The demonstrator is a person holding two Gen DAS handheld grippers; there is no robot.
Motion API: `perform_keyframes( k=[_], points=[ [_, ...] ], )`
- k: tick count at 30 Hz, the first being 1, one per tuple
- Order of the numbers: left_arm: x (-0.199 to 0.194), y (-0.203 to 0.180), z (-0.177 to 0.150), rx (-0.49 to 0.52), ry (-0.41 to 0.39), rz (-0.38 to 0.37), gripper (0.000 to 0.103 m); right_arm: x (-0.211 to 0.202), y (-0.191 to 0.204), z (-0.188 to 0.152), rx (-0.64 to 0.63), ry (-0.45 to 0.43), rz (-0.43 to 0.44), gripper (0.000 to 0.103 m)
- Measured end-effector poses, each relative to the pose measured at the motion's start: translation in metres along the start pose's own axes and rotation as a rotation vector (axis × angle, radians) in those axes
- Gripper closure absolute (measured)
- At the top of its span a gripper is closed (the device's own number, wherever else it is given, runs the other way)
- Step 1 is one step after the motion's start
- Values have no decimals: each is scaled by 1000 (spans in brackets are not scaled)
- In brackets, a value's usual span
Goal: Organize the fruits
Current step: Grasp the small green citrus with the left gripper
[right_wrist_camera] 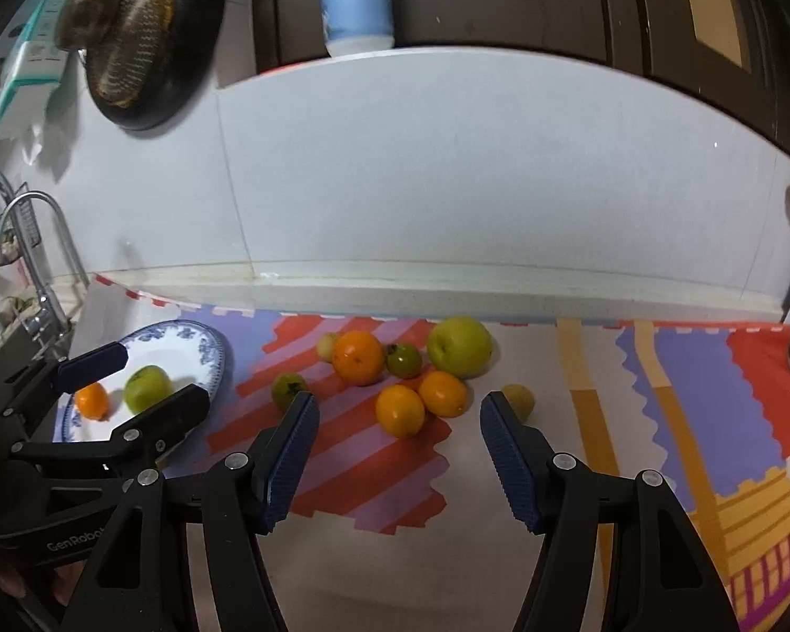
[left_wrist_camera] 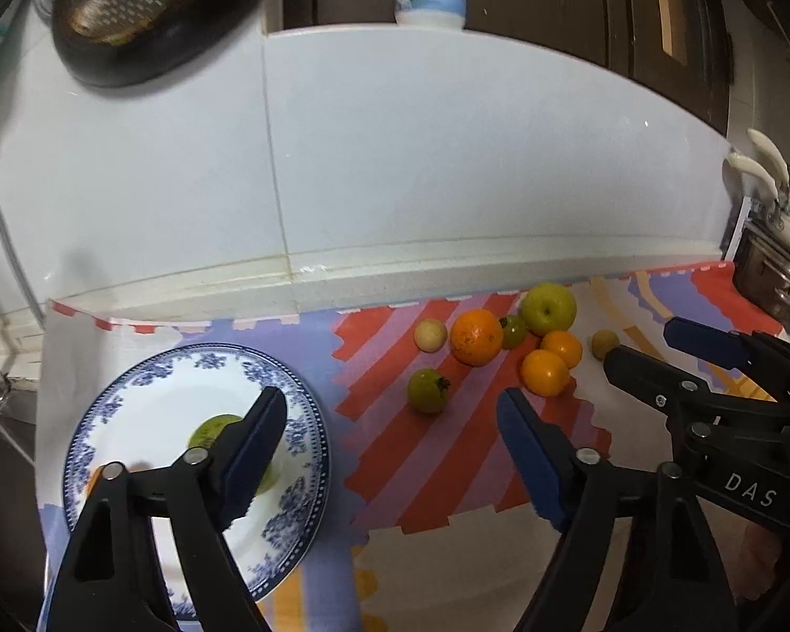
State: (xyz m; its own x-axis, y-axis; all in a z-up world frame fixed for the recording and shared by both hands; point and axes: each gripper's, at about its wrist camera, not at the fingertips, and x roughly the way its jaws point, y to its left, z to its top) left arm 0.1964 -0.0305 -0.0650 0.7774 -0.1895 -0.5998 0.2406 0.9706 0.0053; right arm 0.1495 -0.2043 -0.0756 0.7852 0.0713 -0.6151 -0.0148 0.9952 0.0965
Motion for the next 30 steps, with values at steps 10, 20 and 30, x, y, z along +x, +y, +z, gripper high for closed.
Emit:
perform_keyframes(
  k=[10, 20, 30],
  points=[
    [53, -5, 3, -3, 121, -80, 42, 46, -6, -8, 26, 91, 42, 46],
    [87, -11, 6, 8, 189, -113, 53, 66, -7, -13, 41, 137, 70, 54],
    [104, -16, 11, -11, 244, -137, 73, 79, -6, -7, 39, 166, 96, 64]
  ],
)
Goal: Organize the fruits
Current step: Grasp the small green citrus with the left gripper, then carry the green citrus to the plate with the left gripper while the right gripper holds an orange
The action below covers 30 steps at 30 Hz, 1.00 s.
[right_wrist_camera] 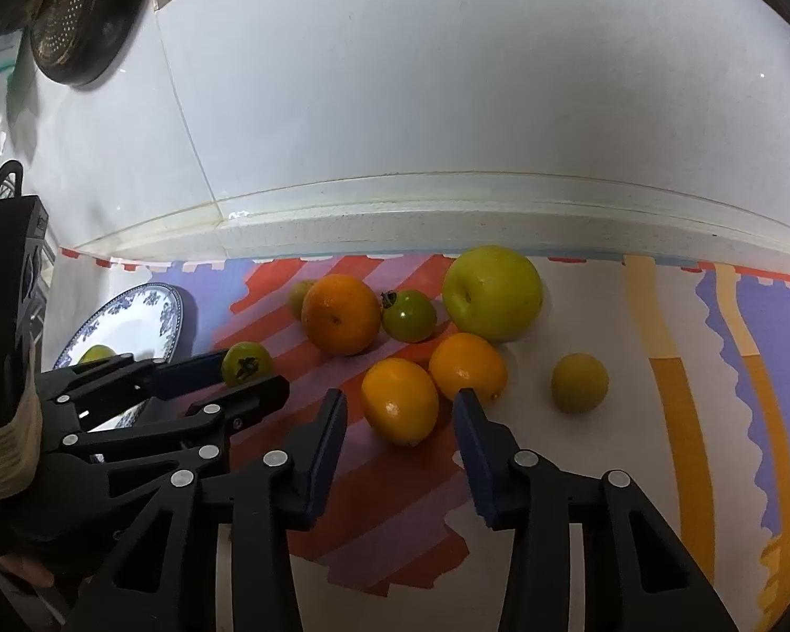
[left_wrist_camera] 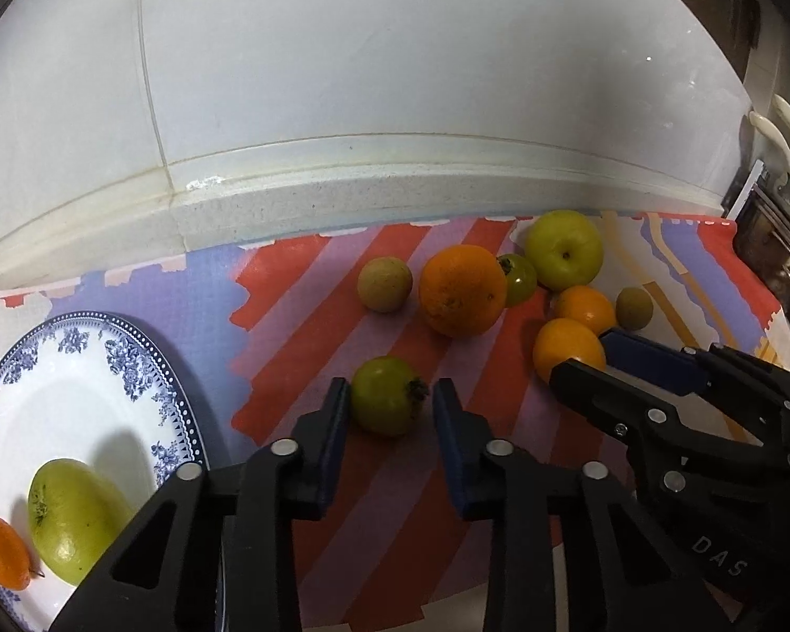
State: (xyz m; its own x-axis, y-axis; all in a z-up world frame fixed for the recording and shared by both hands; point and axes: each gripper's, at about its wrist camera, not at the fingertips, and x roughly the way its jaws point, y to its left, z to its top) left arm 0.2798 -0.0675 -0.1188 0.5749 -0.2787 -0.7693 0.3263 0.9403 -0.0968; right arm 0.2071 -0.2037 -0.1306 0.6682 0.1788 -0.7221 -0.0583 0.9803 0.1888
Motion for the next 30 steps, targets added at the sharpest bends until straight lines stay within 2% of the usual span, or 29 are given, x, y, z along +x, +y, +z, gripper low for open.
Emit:
perform_keyframes(
  k=[4, 24, 30],
  points=[
    [-1, 1, 0, 2, -1, 1, 73, 1, 1, 1, -8, 3, -3, 71],
    [-36, 4, -14, -45, -44, 13, 74, -15, 9, 0, -57, -18, -1, 75],
    [-62, 10, -19, -65, -80, 13, 74, -31, 17, 6, -73, -47, 17, 75]
  ],
)
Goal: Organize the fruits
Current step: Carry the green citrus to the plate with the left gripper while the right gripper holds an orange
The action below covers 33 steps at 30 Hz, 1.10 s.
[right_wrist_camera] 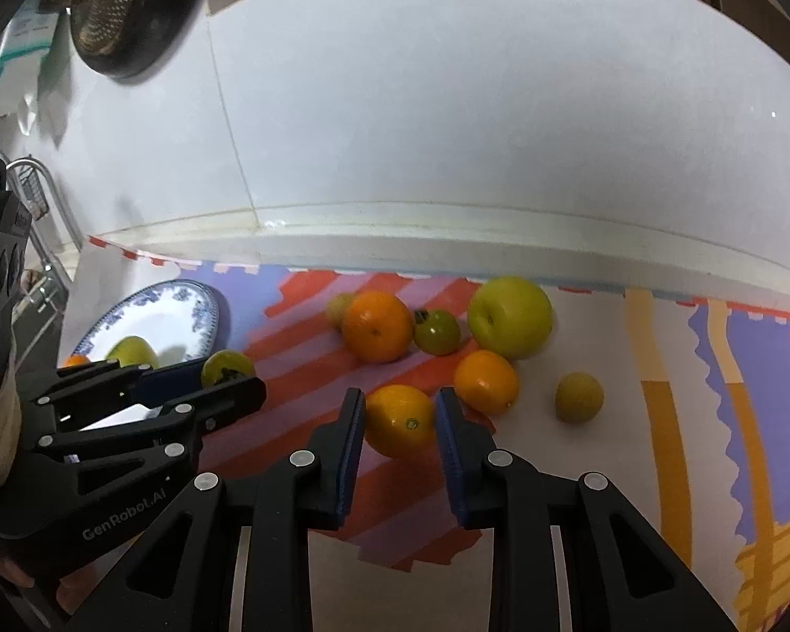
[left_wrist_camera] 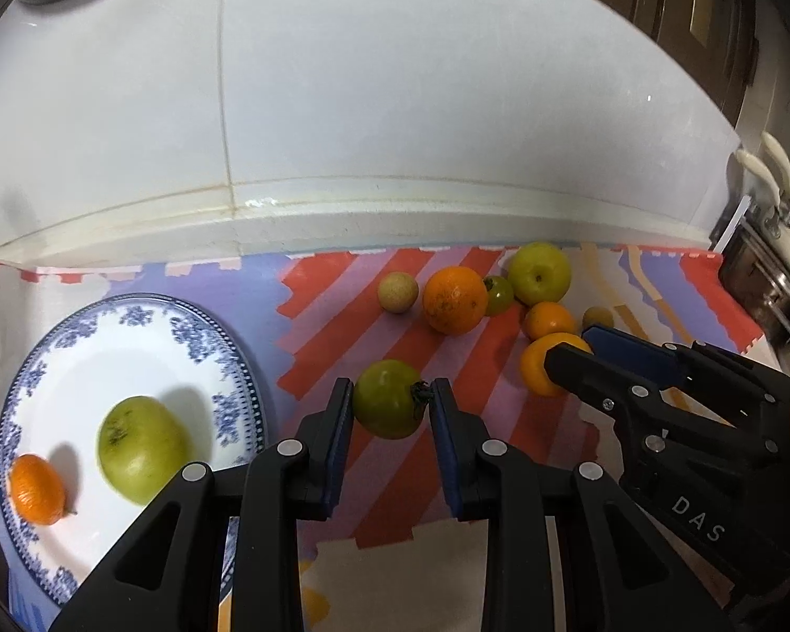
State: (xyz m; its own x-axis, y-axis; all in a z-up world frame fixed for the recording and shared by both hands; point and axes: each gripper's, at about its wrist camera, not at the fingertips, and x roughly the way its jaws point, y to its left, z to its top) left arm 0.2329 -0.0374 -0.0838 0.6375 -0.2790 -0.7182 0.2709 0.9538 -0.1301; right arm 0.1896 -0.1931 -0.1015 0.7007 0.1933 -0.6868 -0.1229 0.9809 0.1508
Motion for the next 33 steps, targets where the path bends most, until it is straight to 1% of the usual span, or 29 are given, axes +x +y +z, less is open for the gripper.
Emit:
perform_keyframes(
  k=[7, 13, 19, 27, 28, 29, 31, 33],
  points=[
    [-44, 8, 1, -26, -67, 24, 74, -30, 21, 7, -45, -55, 43, 75],
    [-78, 22, -3, -60, -101, 79, 74, -51, 46, 16, -84, -96, 101, 75],
    [-108, 45, -19, -96, -122, 153, 74, -57, 76, 20, -124, -104, 169, 75],
    [-124, 85, -45, -165, -93, 242, 74, -44, 125, 14, -202, -58, 275, 76],
    [-124, 89, -49, -172, -88, 248, 74, -41, 131, 12, -212, -49, 289, 82],
    [-122, 96, -53, -185, -82, 248, 74, -38, 137, 11, -224, -39, 300, 91],
    [-116, 106, -57, -211, -65, 241, 74, -28, 150, 10, -251, -28, 311, 91],
    [-108, 114, -63, -229, -36, 256, 74, -13, 160, 9, -269, 1, 324, 91]
  ],
)
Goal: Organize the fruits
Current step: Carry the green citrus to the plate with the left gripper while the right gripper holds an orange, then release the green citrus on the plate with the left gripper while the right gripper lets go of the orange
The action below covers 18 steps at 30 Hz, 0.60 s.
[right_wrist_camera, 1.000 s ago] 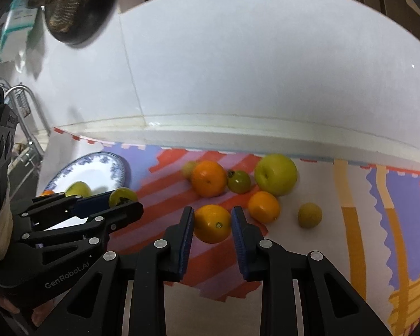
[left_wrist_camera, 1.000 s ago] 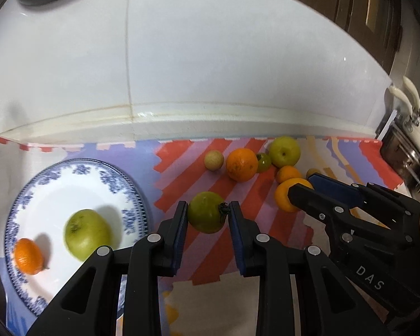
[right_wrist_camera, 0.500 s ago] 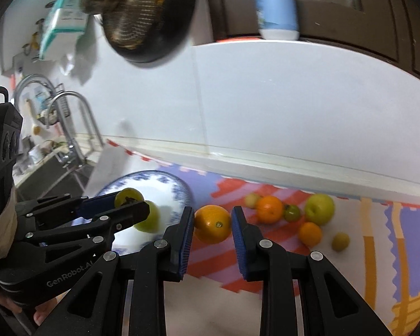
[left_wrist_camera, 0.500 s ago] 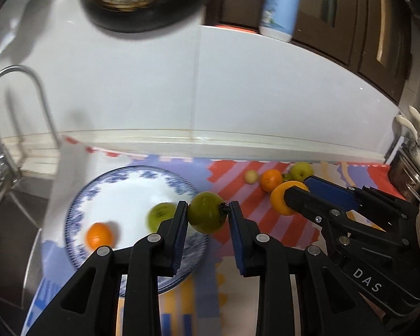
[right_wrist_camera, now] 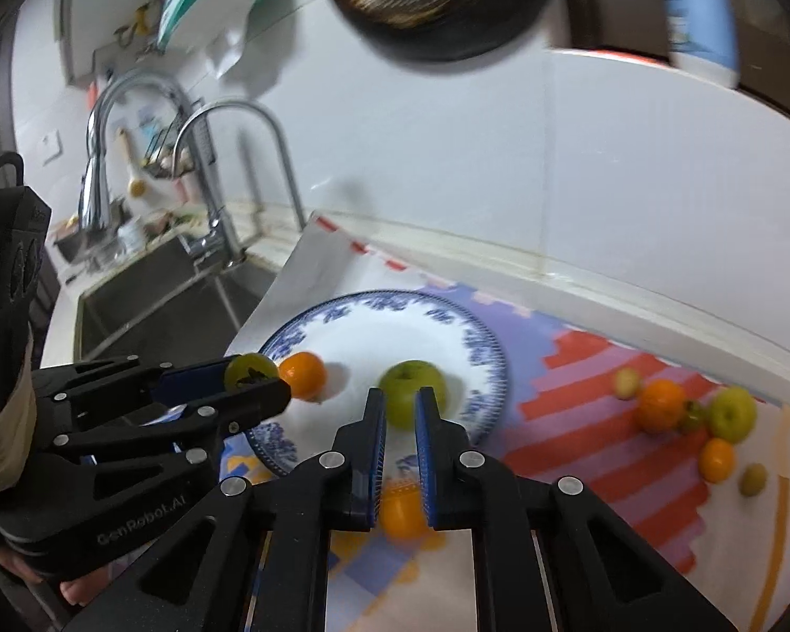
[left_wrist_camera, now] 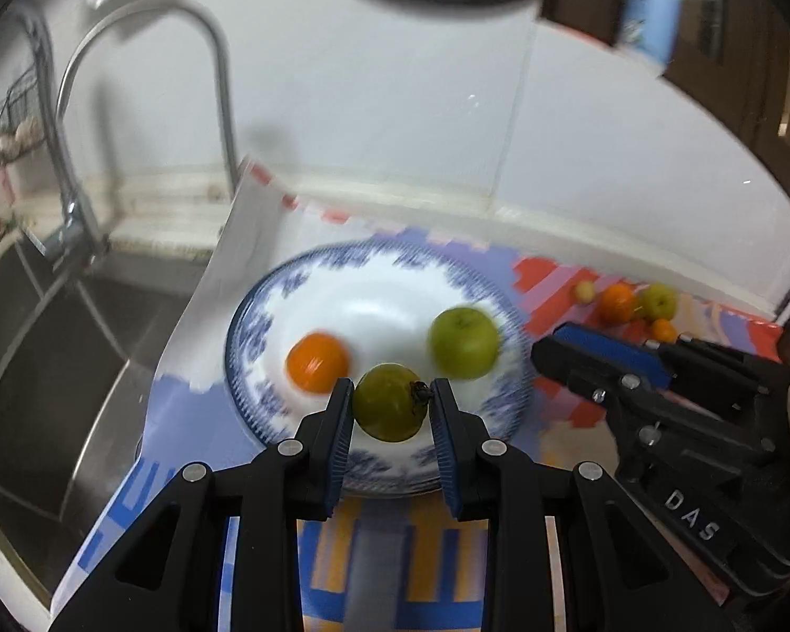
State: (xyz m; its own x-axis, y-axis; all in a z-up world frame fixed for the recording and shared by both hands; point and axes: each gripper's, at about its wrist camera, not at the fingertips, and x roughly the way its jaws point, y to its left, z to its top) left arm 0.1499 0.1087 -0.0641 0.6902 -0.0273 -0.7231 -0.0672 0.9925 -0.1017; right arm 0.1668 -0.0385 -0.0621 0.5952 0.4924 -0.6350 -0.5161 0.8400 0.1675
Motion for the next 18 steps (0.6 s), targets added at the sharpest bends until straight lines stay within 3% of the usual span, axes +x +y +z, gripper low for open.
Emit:
perform_keyframes(
  k=[10, 18],
  points=[
    [43, 6, -18, -11, 84, -14, 74, 32, -9, -12, 30, 68, -4, 91],
    [40, 1, -8, 0, 58, -8, 73, 31, -16, -8, 56, 54, -2, 91]
  ],
)
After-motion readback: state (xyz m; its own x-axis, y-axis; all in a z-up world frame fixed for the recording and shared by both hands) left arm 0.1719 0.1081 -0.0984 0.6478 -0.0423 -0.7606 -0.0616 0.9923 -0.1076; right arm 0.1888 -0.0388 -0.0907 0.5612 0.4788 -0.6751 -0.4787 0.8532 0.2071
